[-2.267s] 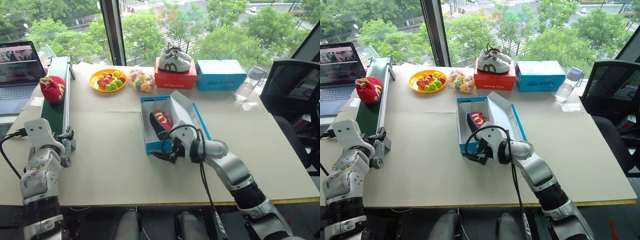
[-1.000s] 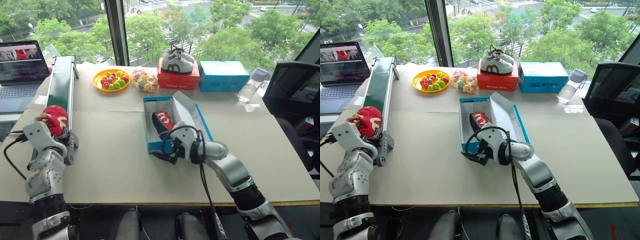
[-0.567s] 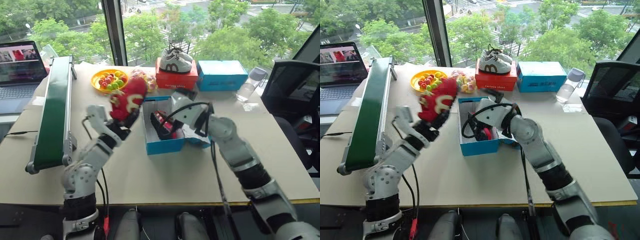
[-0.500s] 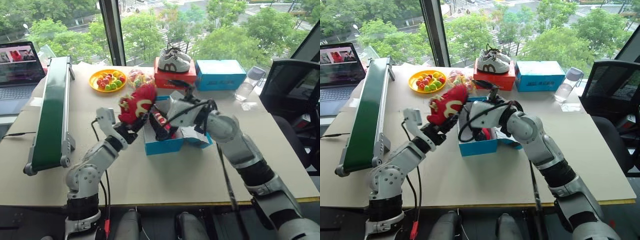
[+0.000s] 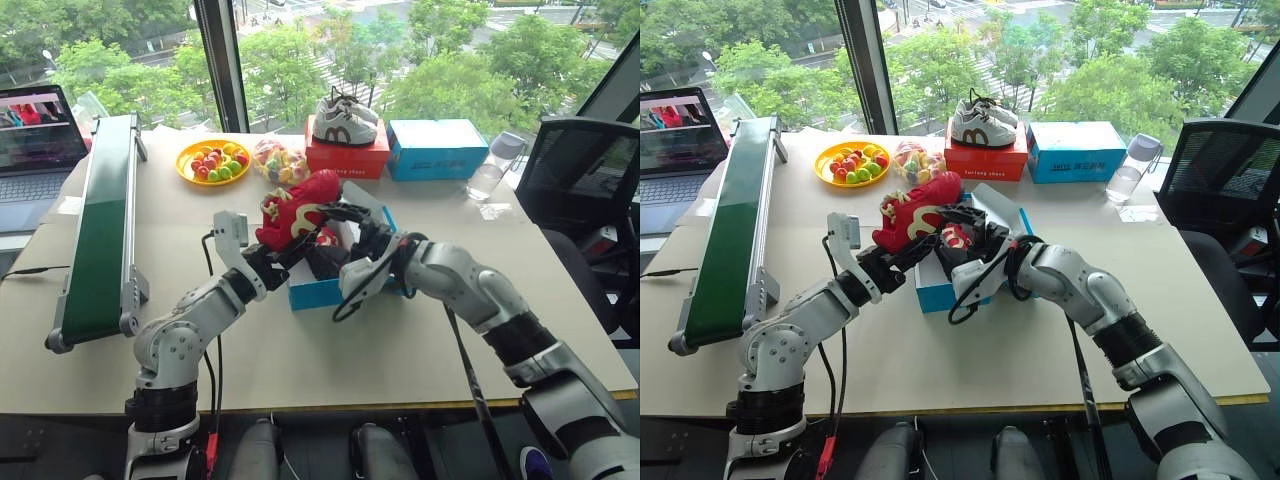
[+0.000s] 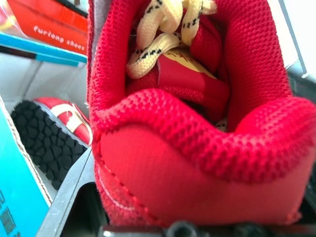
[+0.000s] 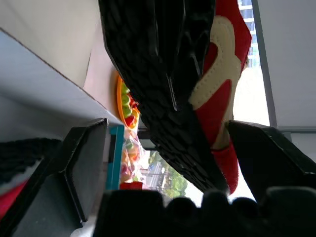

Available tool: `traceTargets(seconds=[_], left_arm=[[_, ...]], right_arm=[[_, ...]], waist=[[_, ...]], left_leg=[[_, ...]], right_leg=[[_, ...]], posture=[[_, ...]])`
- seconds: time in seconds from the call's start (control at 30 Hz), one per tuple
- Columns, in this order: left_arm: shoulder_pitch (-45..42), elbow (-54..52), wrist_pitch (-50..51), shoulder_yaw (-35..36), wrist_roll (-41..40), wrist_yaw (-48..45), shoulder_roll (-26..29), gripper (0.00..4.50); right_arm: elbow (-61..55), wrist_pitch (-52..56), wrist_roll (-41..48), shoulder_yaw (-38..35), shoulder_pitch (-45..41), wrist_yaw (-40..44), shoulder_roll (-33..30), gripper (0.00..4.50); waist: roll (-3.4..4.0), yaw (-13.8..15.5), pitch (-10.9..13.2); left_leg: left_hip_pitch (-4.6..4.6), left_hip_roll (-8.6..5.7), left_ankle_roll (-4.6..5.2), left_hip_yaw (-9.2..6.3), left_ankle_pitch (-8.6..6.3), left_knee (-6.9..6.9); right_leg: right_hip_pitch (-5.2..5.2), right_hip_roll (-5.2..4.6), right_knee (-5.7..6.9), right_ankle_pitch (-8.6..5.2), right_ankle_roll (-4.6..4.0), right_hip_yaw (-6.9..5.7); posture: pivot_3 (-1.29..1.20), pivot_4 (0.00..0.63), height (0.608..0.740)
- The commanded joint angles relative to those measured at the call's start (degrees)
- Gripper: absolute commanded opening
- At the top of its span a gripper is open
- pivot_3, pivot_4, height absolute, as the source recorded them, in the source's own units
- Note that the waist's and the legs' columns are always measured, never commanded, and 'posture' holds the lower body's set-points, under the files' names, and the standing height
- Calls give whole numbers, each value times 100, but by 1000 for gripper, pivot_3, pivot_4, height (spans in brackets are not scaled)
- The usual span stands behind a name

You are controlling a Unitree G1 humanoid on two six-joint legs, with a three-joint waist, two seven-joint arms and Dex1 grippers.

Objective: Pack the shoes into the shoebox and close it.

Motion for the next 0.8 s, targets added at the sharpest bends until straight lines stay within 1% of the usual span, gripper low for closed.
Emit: traceTargets(seconds=[0.03,0.07,0.17,0.27,0.33,0.4,0.67,0.8], left_arm=[[-11,-338,-18,-42,-135,-107,25,2663],[-7,-344,-33,-42,-121,-101,31,2663],[-28,-320,-140,-44,19,-85,75,2636],[-51,-268,-204,-23,115,-37,78,2636],[-54,-257,-213,-20,128,-44,79,2636],[-63,-250,-212,-19,141,-61,75,2636],[-52,-269,-219,-89,190,-110,30,2636],[-33,-276,-246,-166,351,-154,75,2636]], right_arm=[[193,-76,-84,-341,-280,-367,-77,4500],[201,-121,-75,-339,-275,-358,-72,4500],[82,-228,88,-317,-152,-215,-22,3741],[-66,-210,140,-354,-69,-134,47,2760],[-185,-191,156,-367,-8,-55,107,1979],[-314,-159,175,-341,50,63,163,1379],[-556,-68,260,-356,259,381,387,1379],[-602,-23,339,-408,288,504,509,1379]], waist=[[0,3,0],[0,6,0],[0,5,0],[0,5,0],[0,4,0],[0,5,0],[0,5,0],[0,5,0]], left_leg=[[0,0,0,0,0,0],[0,0,0,0,0,-1],[0,-1,0,0,0,-5],[0,-1,0,0,0,-5],[0,-1,0,1,0,-4],[1,-1,0,0,0,-3],[1,-1,0,0,0,-3],[1,-1,0,0,0,-3]], right_leg=[[0,0,-1,0,0,0],[2,0,-2,0,0,0],[1,-1,-4,-1,0,1],[2,0,-4,-1,0,1],[2,-1,-2,0,0,2],[3,0,-2,0,0,2],[2,0,-2,0,0,2],[2,0,-1,0,0,2]], posture=[[0,150,735],[0,150,735],[0,150,735],[0,150,735],[0,150,735],[0,150,735],[0,150,735],[0,150,735]])
